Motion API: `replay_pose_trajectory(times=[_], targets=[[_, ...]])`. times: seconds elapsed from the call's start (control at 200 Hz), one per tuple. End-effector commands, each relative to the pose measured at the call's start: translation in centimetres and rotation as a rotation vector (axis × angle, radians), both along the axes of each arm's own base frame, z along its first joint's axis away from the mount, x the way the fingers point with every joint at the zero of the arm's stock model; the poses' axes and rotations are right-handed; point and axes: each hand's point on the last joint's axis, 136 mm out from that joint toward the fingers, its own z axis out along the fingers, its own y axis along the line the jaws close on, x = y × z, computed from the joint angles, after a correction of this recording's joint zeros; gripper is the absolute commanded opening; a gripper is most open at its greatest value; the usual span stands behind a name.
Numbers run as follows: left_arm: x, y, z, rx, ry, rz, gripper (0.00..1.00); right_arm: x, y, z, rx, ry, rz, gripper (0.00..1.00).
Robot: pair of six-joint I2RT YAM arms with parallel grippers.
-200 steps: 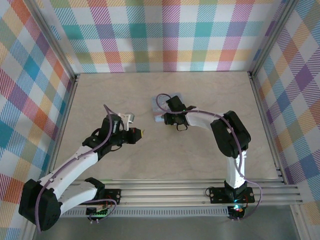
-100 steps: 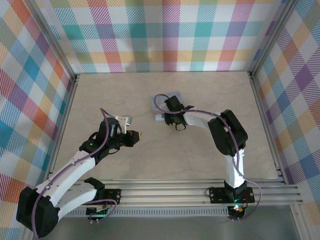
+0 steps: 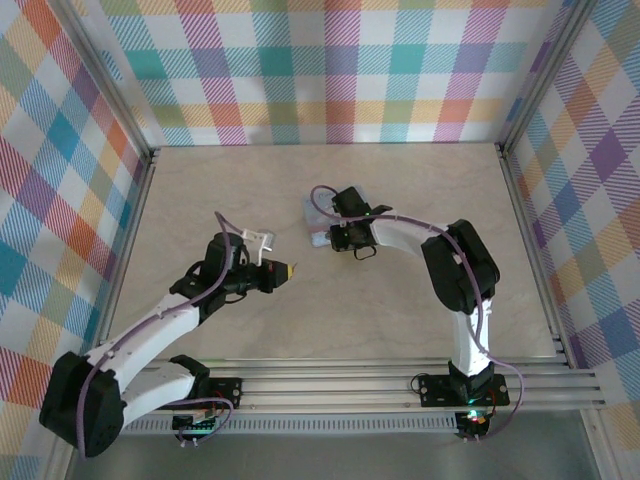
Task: Unlock a padlock with a key
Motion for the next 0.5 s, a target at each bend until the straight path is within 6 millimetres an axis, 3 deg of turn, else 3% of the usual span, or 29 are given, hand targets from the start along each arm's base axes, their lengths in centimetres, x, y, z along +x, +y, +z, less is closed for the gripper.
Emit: replay_pose_trajectory(times=[0.0, 0.275, 0.495], targets=[[0.9, -1.7, 1.5, -0.051, -0.091, -0.105, 0.0, -0.7, 0.6, 4.5, 0.138, 0.038, 0.003, 0.0], [2.1, -3.9, 1.6, -0.117, -0.155, -0.206, 0.0, -2.5, -0.2, 6.7, 0.316, 0.179, -0.066, 0.0], [3.3, -4.8, 2.1, -0.125, -0.22, -0.235, 0.0, -3.3, 0.6, 8.5, 0.401, 0.252, -0.072, 0.0]])
